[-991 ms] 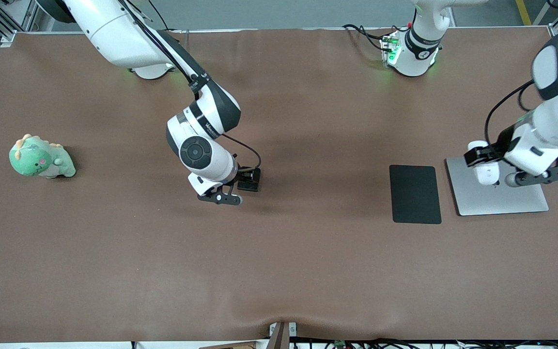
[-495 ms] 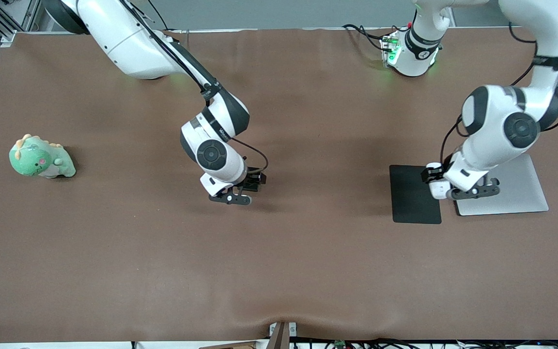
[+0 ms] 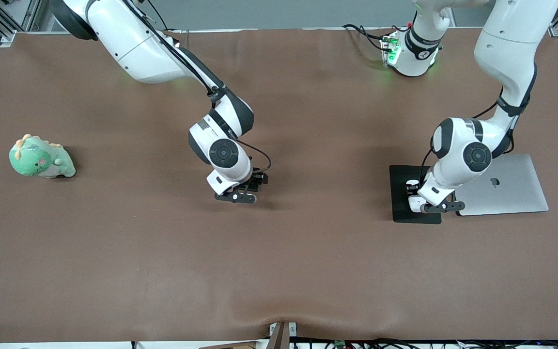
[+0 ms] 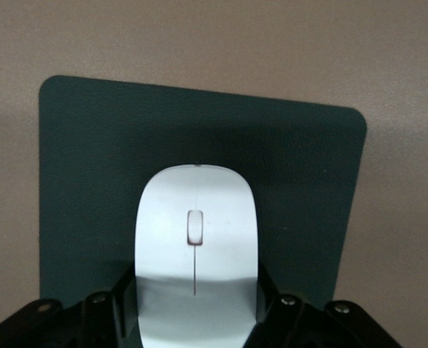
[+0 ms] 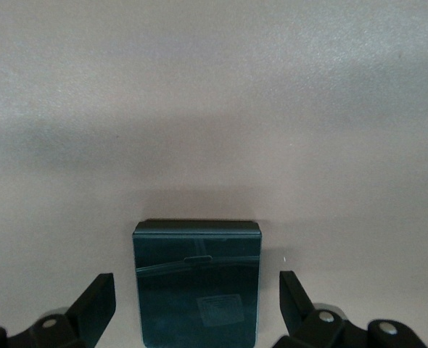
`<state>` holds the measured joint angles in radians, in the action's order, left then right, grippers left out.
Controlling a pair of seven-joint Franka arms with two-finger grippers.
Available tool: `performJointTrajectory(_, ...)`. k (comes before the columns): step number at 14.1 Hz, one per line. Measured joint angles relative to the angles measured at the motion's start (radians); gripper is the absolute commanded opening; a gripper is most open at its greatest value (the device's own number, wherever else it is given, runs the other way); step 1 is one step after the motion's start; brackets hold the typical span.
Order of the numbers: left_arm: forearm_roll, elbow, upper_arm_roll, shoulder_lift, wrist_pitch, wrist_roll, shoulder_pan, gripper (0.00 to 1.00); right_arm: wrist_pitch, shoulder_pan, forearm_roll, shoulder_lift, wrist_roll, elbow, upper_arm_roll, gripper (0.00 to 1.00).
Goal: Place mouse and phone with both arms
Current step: 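Lower the mouse onto the pad while the right gripper grasps the phone, then open the left gripper and lift it away from the mouse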
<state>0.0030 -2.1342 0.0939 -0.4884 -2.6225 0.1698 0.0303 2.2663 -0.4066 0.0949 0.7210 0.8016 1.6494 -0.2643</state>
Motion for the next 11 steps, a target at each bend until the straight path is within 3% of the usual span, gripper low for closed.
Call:
performJointTrajectory(3, 0.015, 0.037, 0.000, 0.007, 0.028, 0.000, 0.000, 1.00, 0.015, -0.001, 0.002, 0.009, 0.012, 0.001, 0.000, 1.00)
performJointTrajectory(7, 0.016, 0.190, 0.000, 0.138, 0.376, -0.007, -0.001, 1.00, 0.041, -0.007, 0.005, 0.025, 0.014, 0.006, 0.000, 1.00)
performJointTrajectory(8, 0.016, 0.230, 0.000, 0.195, 0.483, -0.009, -0.002, 1.00, 0.042, -0.007, 0.007, 0.026, 0.014, 0.009, 0.000, 0.92)
performJointTrajectory(10, 0.016, 0.283, -0.003, 0.316, 0.663, -0.023, -0.005, 1.00, 0.042, -0.007, 0.016, 0.026, 0.015, 0.015, 0.000, 0.37)
performJointTrajectory(11, 0.012, 0.298, -0.006, 0.369, 0.730, -0.026, -0.005, 1.00, 0.042, -0.007, 0.021, 0.026, 0.015, 0.016, 0.001, 0.22)
